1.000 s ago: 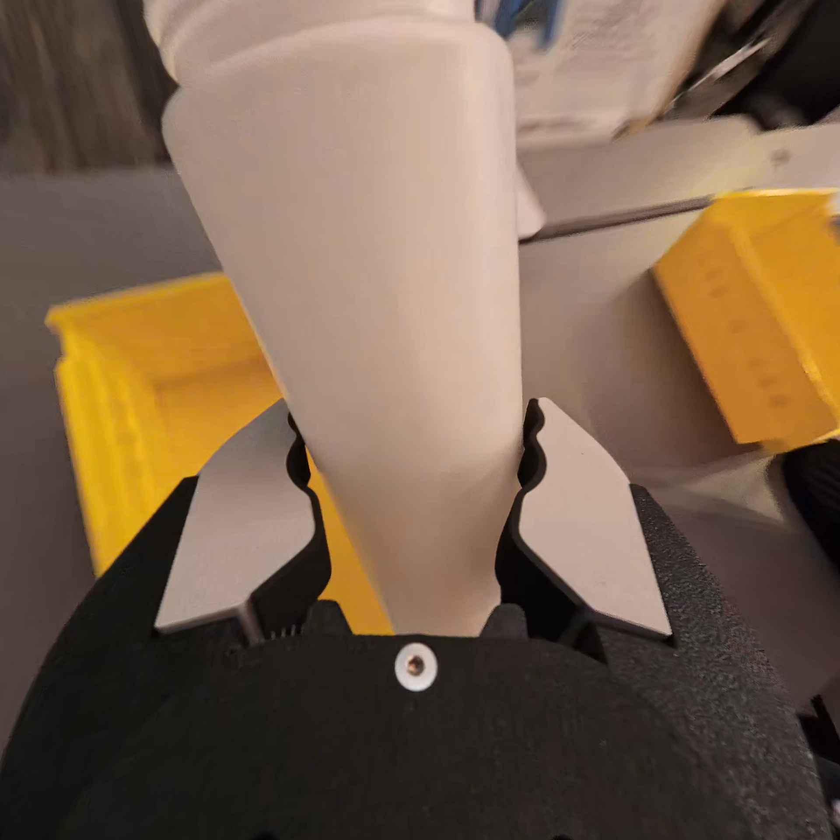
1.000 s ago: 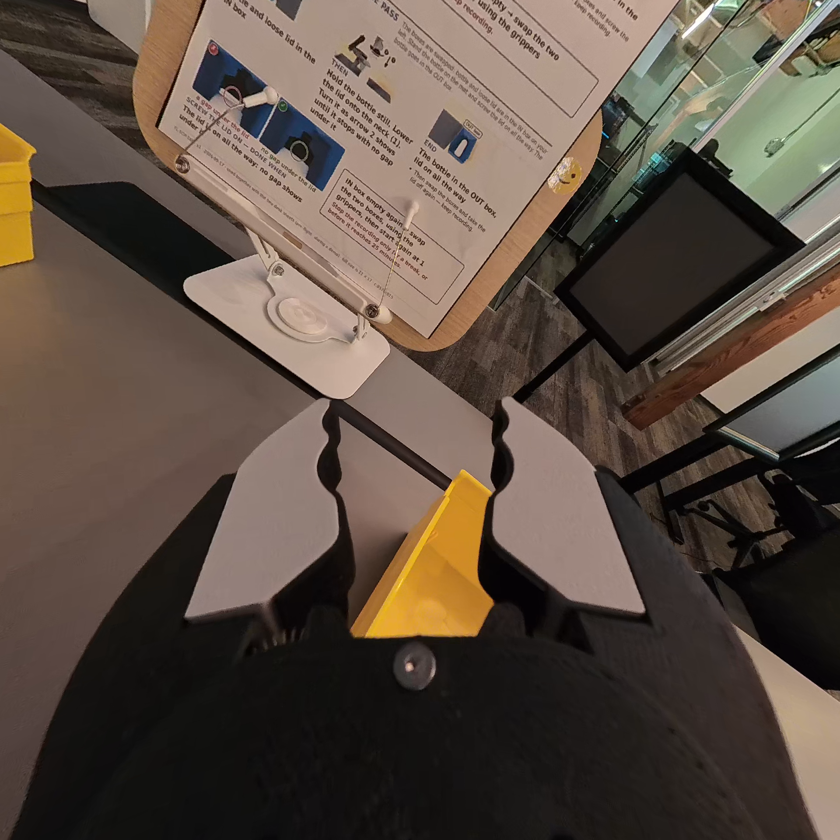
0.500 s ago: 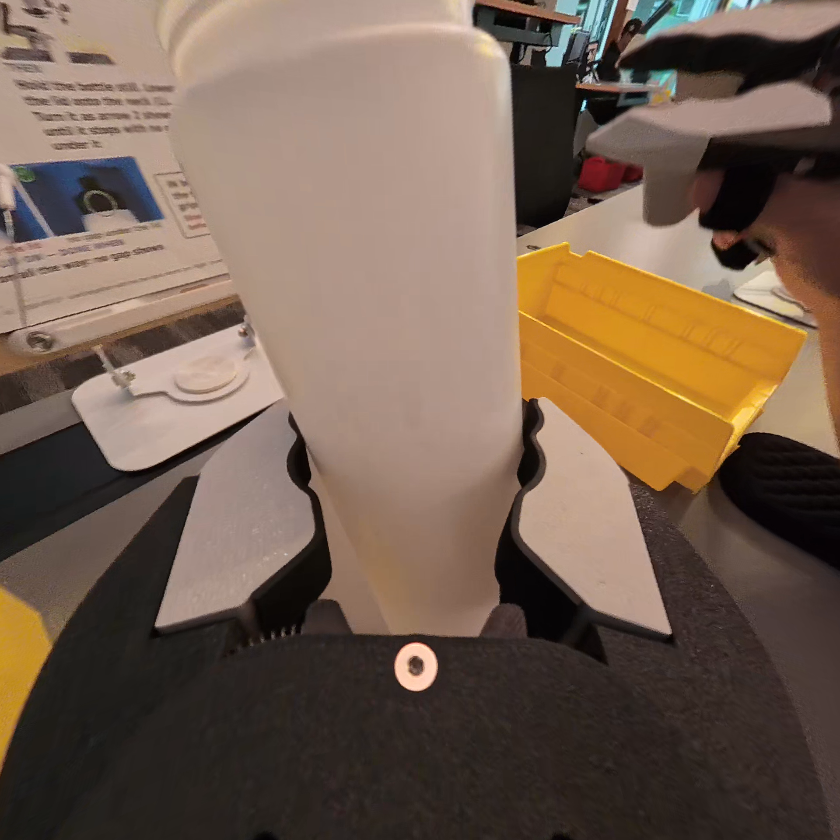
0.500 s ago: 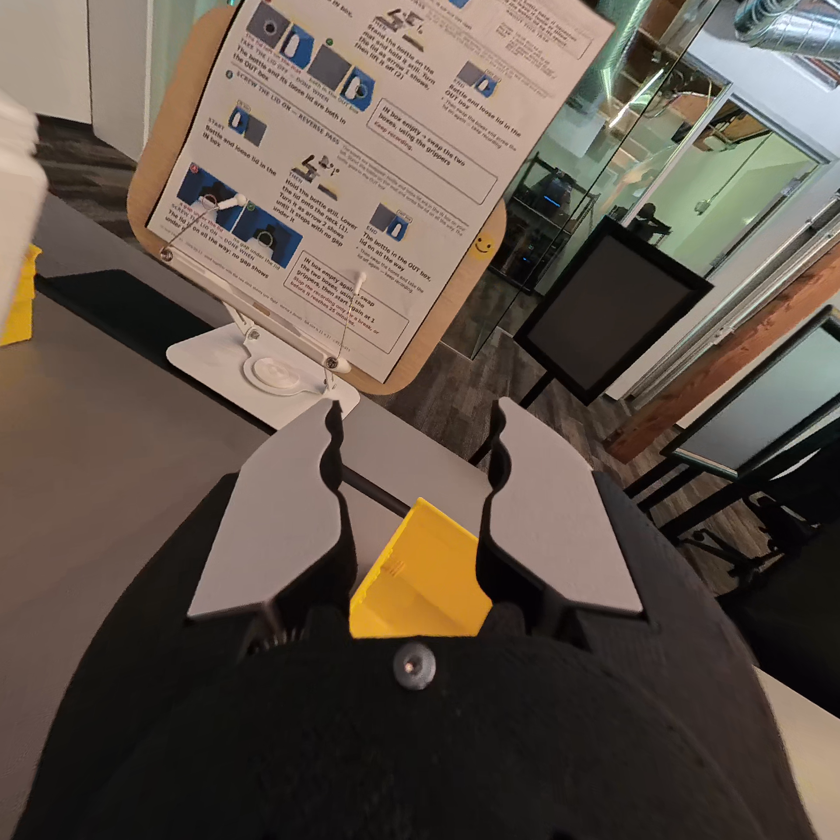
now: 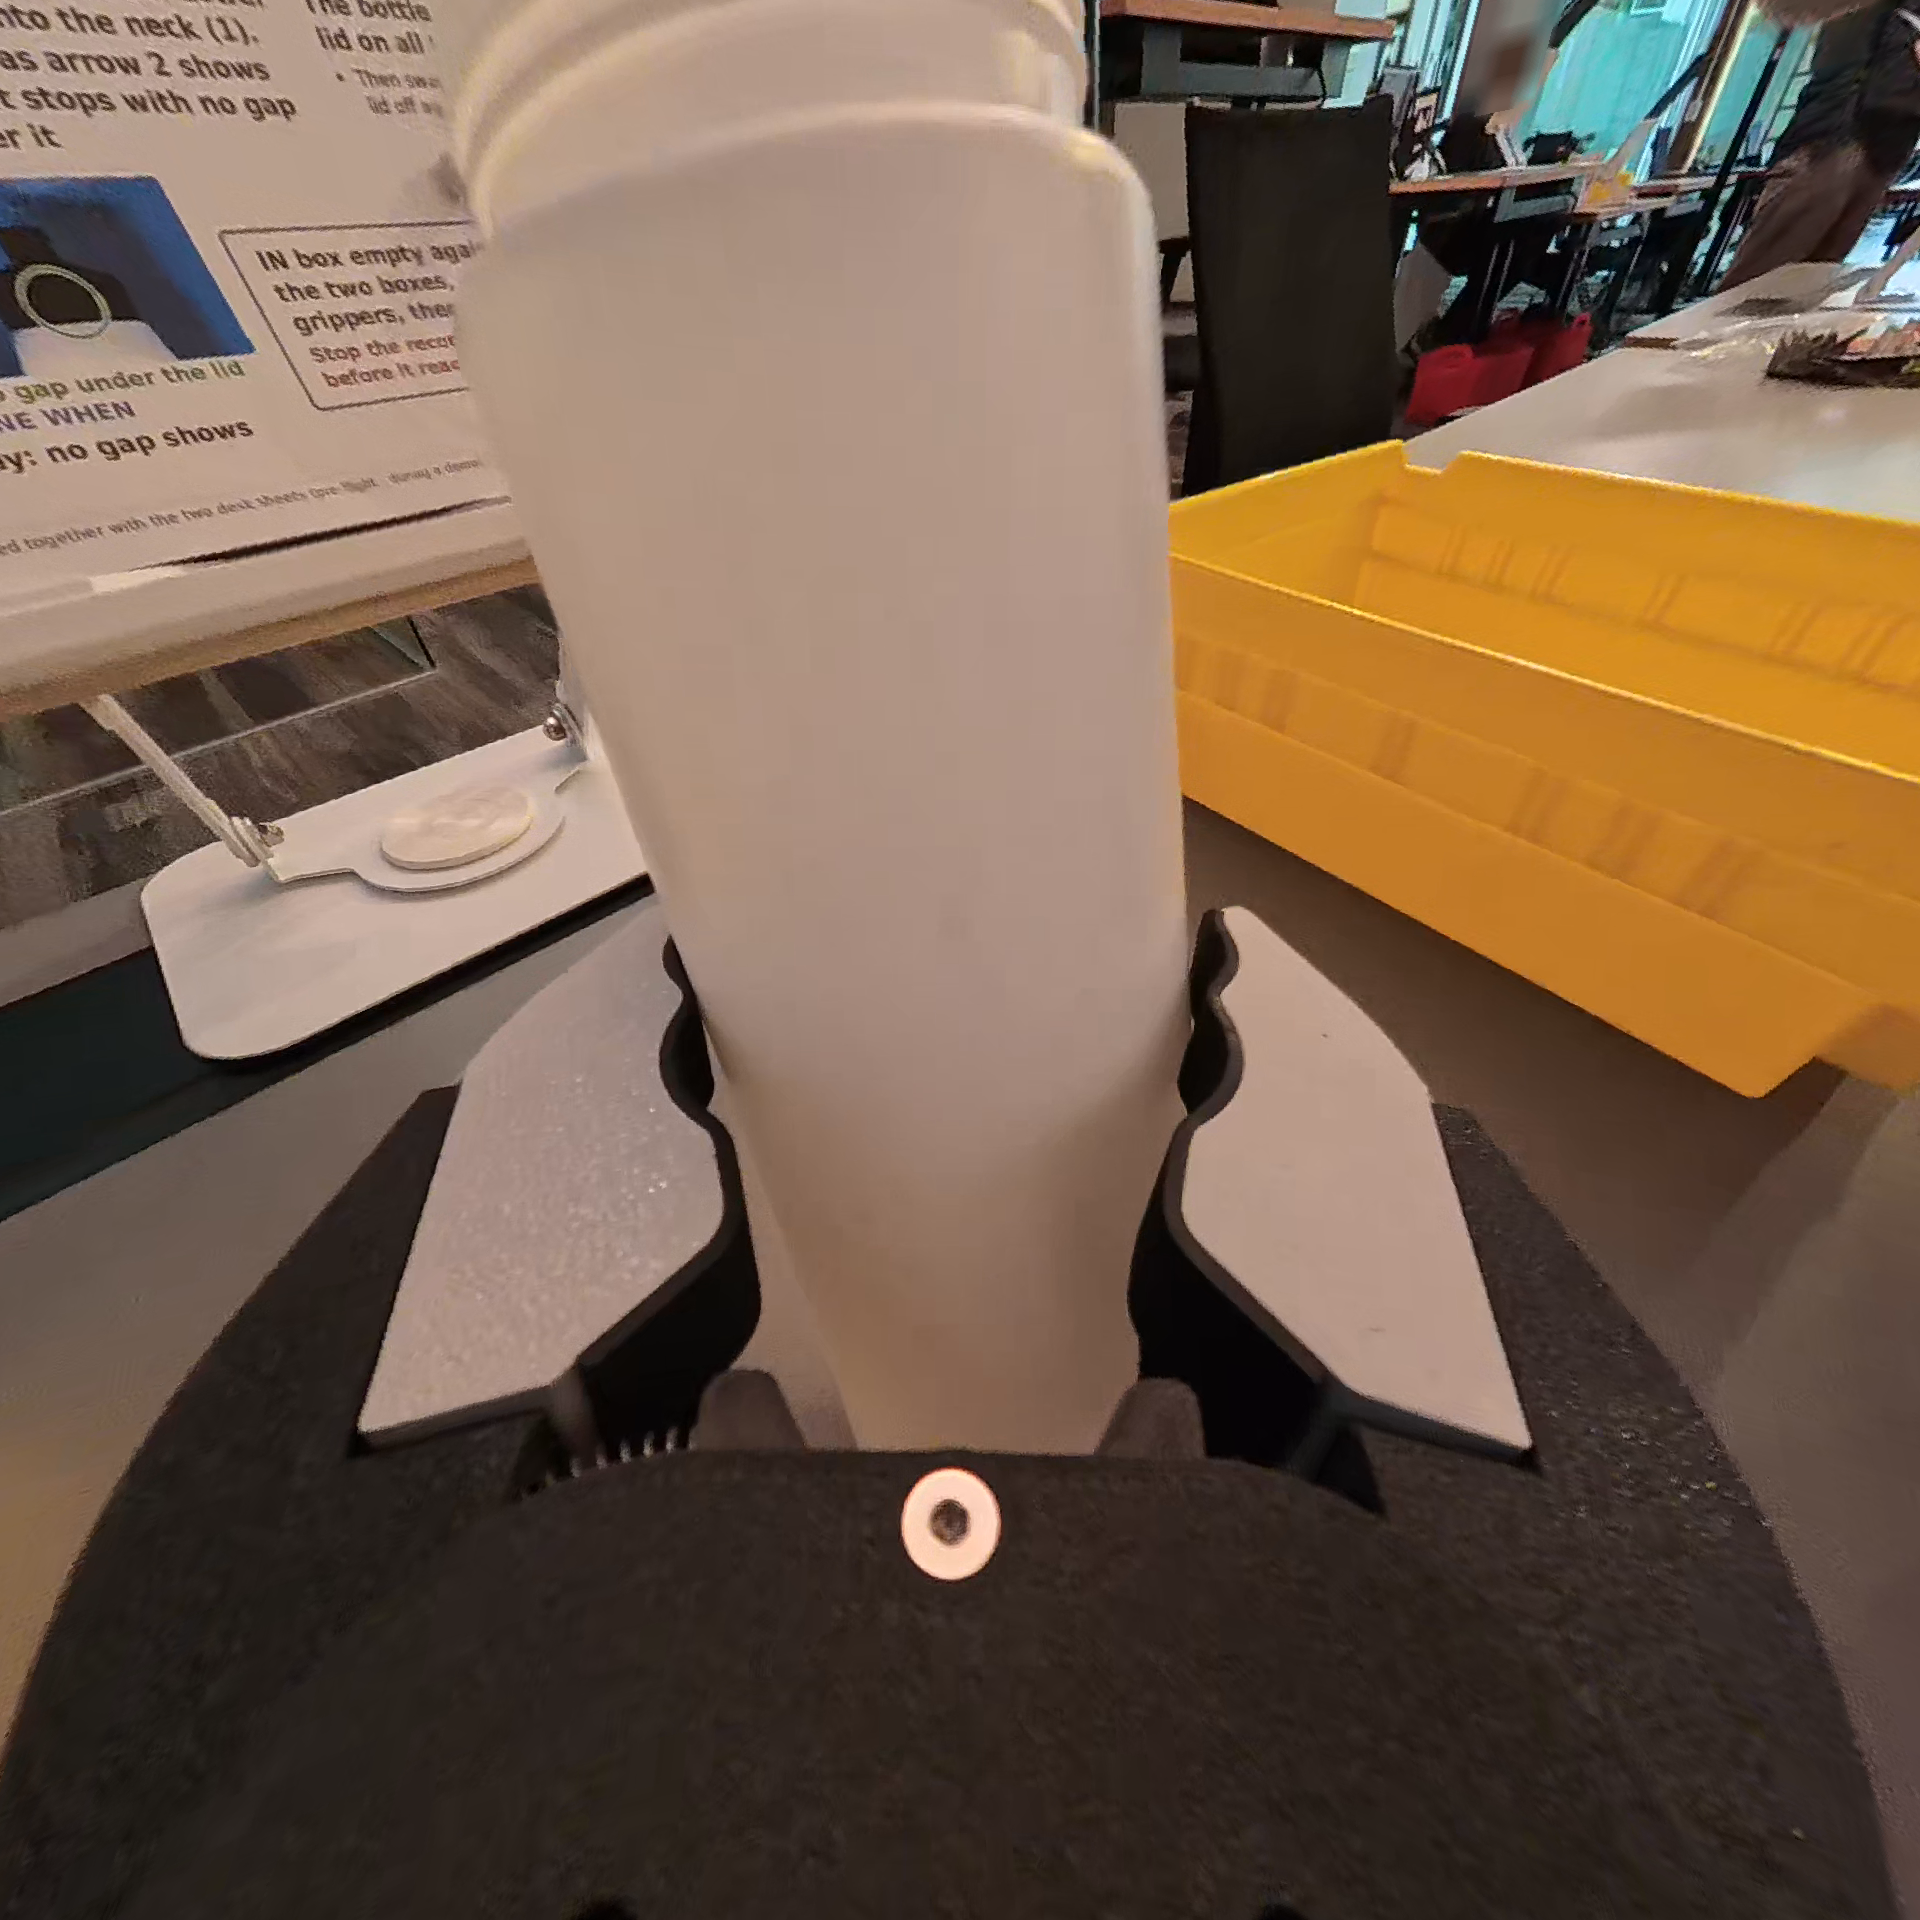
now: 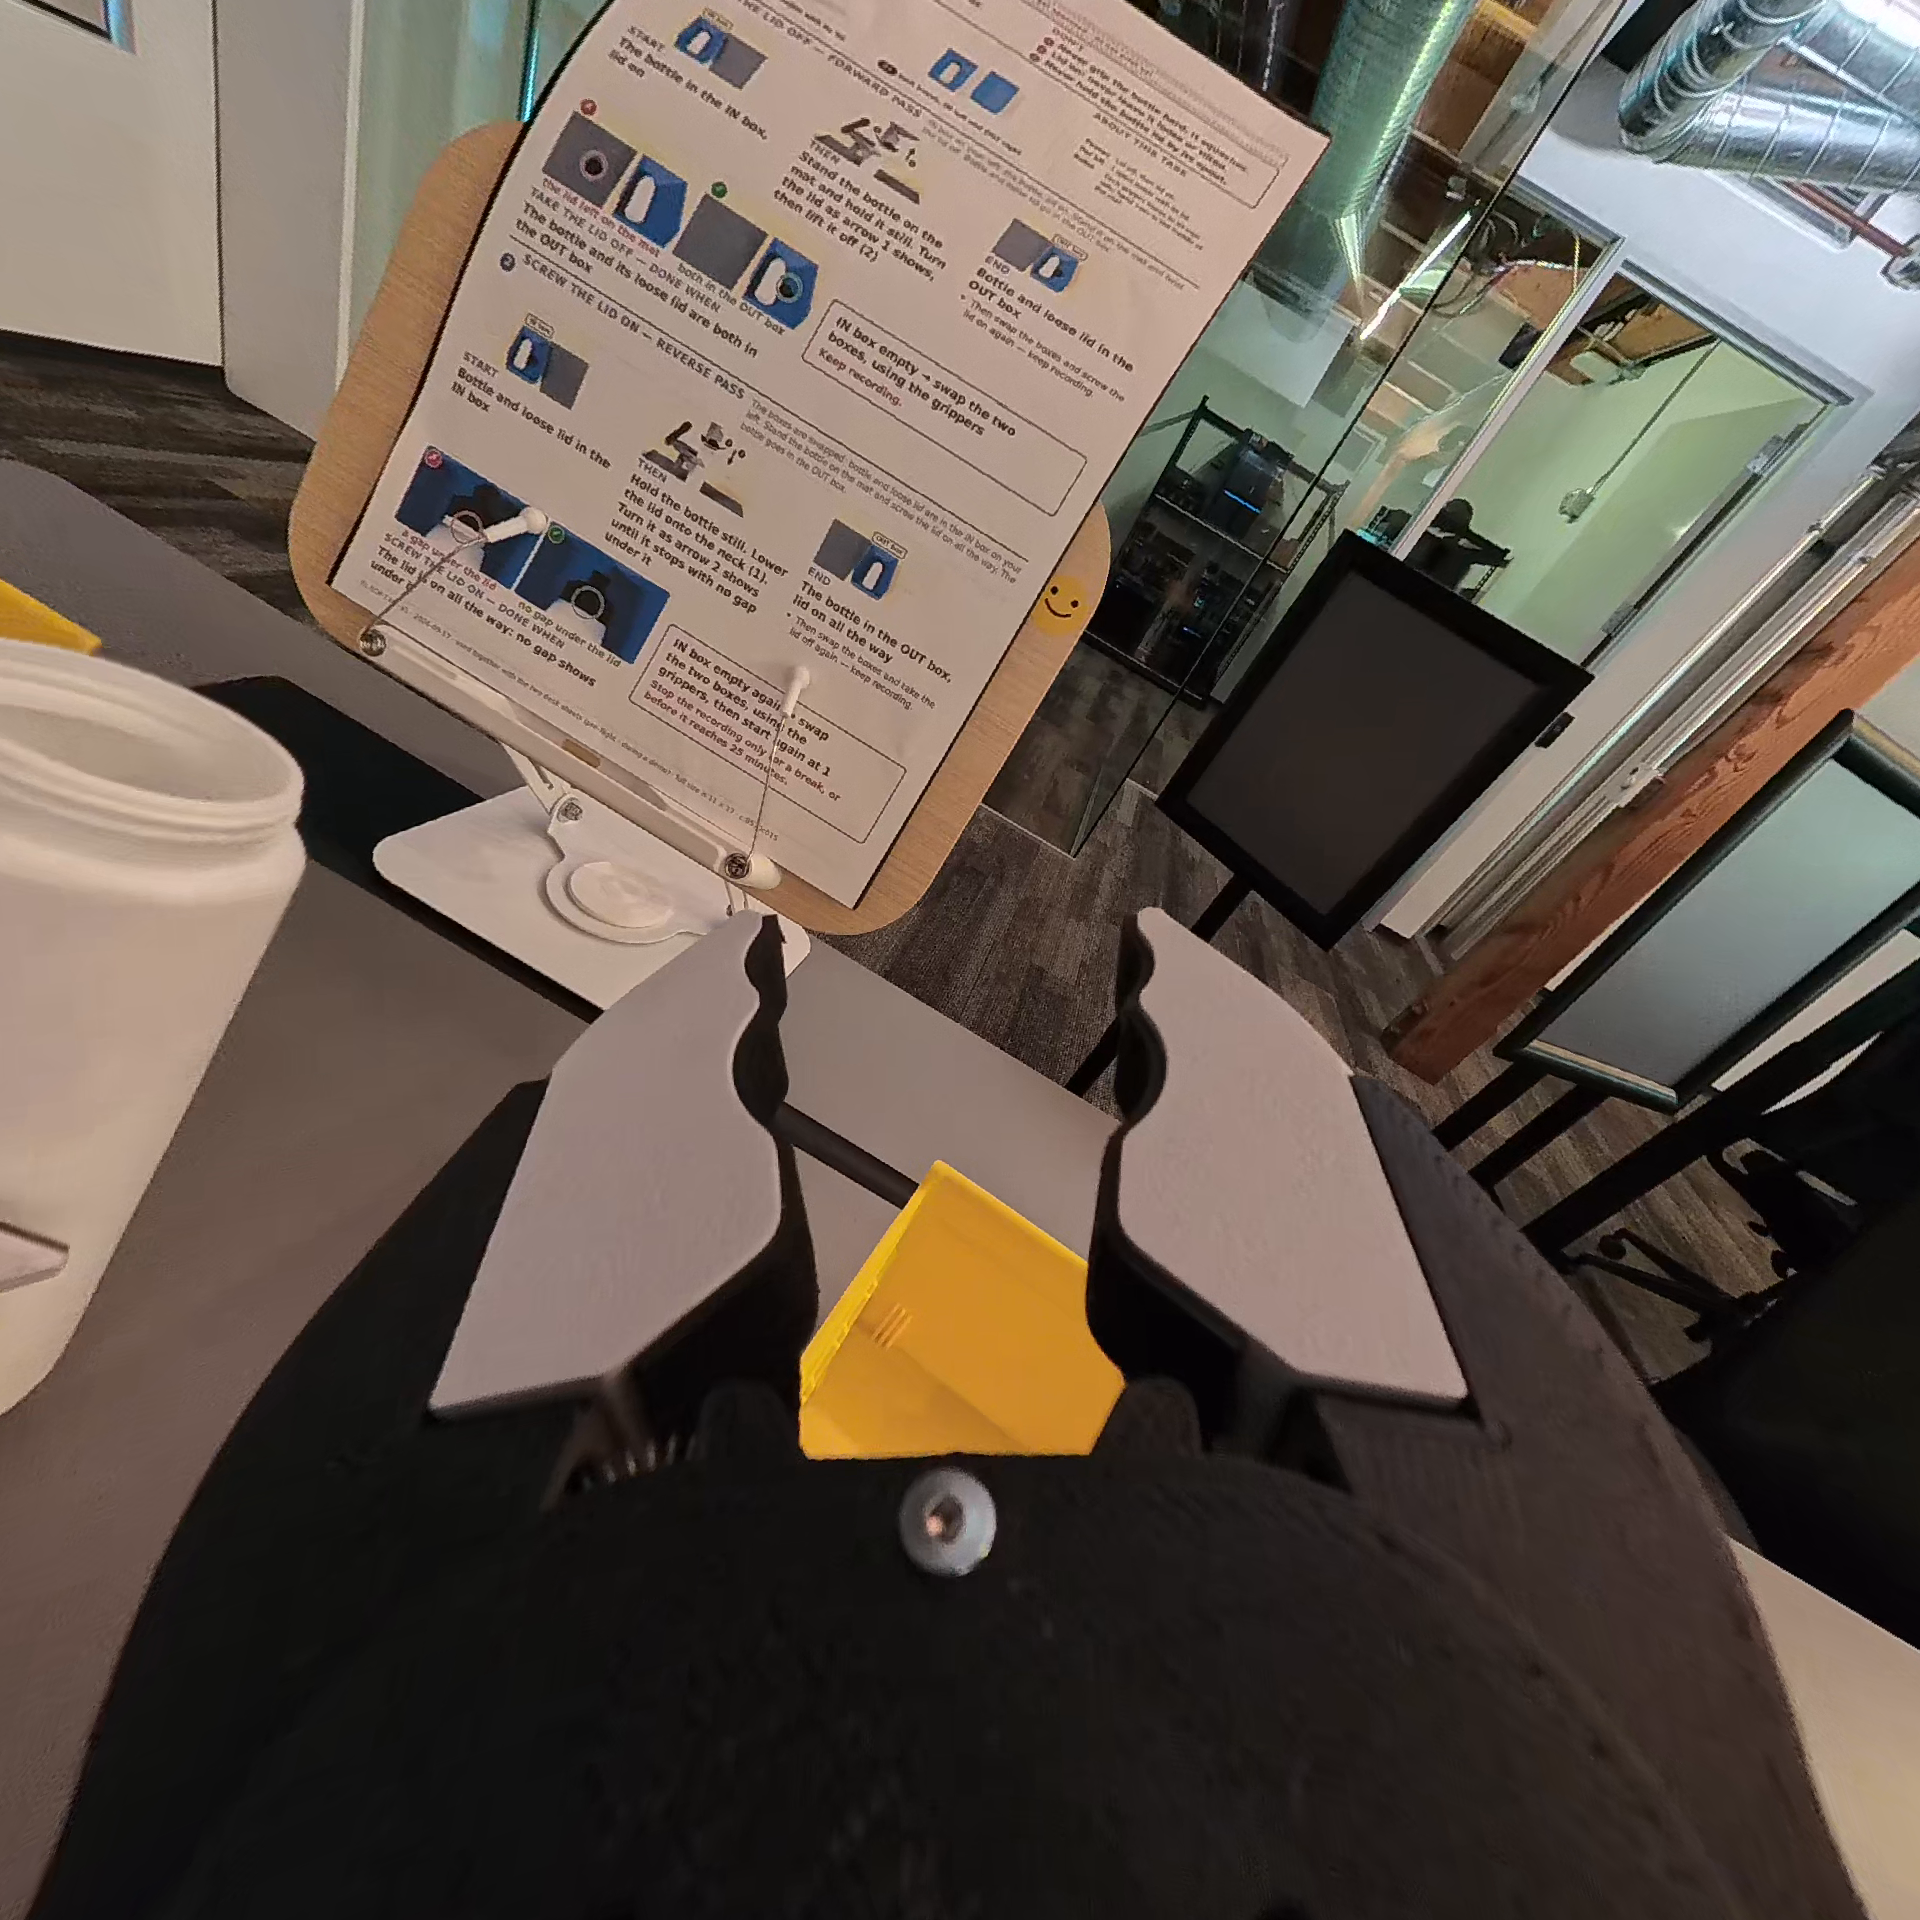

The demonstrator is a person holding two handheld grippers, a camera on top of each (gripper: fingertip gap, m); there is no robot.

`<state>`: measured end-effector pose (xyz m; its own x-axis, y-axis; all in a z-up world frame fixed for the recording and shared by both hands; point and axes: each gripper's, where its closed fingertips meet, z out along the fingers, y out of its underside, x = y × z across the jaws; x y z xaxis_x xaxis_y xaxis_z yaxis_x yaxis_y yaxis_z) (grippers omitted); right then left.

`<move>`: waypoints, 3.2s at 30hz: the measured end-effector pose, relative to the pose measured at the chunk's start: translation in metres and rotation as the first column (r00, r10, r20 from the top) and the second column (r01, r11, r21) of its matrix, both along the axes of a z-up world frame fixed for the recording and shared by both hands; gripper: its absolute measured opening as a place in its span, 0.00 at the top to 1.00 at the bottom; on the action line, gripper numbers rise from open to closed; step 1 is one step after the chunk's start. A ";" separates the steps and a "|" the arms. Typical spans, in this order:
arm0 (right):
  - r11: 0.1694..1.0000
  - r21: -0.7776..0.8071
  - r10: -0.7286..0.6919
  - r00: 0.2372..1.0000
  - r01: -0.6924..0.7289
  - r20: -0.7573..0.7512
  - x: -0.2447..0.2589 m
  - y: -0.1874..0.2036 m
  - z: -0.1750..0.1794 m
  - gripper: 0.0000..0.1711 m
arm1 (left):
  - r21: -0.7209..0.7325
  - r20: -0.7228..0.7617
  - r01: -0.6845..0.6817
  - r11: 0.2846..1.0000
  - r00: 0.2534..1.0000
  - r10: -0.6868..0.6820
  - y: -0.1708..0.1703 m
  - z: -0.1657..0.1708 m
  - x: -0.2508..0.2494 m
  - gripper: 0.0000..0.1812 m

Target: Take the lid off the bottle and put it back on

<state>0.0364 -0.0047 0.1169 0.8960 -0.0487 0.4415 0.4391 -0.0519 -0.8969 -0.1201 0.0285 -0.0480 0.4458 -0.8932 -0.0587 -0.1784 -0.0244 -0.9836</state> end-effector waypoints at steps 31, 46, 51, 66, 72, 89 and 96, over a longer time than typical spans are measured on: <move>1.000 -0.027 -0.002 1.000 0.002 0.011 0.000 0.003 -0.006 0.64 | 0.007 -0.039 0.000 1.000 0.999 0.000 -0.012 -0.019 -0.016 0.51; 0.999 -0.038 -0.009 1.000 0.009 0.006 0.004 0.004 -0.007 0.64 | 0.006 -0.049 0.007 1.000 0.999 -0.006 -0.010 -0.019 -0.010 0.51; 0.999 -0.043 -0.010 1.000 0.010 0.004 0.005 0.004 -0.008 0.63 | 0.011 -0.035 -0.003 1.000 0.999 0.003 -0.011 -0.016 -0.011 0.50; 0.999 -0.044 -0.010 1.000 0.010 -0.002 0.006 0.002 -0.006 0.63 | 0.163 0.066 -0.224 0.961 0.974 0.216 -0.023 0.101 -0.124 0.52; 0.999 -0.044 -0.008 1.000 0.007 -0.012 0.005 0.001 -0.006 0.63 | 0.095 -0.315 -0.271 0.958 0.905 0.287 0.057 0.077 -0.206 0.46; 0.996 -0.075 -0.046 0.999 0.045 -0.016 0.022 0.001 -0.011 0.63 | -0.219 -0.562 -0.205 0.954 0.825 0.048 0.152 -0.088 -0.226 0.53; 0.995 -0.076 -0.062 0.998 0.059 -0.030 0.031 0.000 -0.011 0.63 | -0.301 -0.534 -0.179 0.937 0.846 -0.010 0.157 -0.104 -0.217 0.55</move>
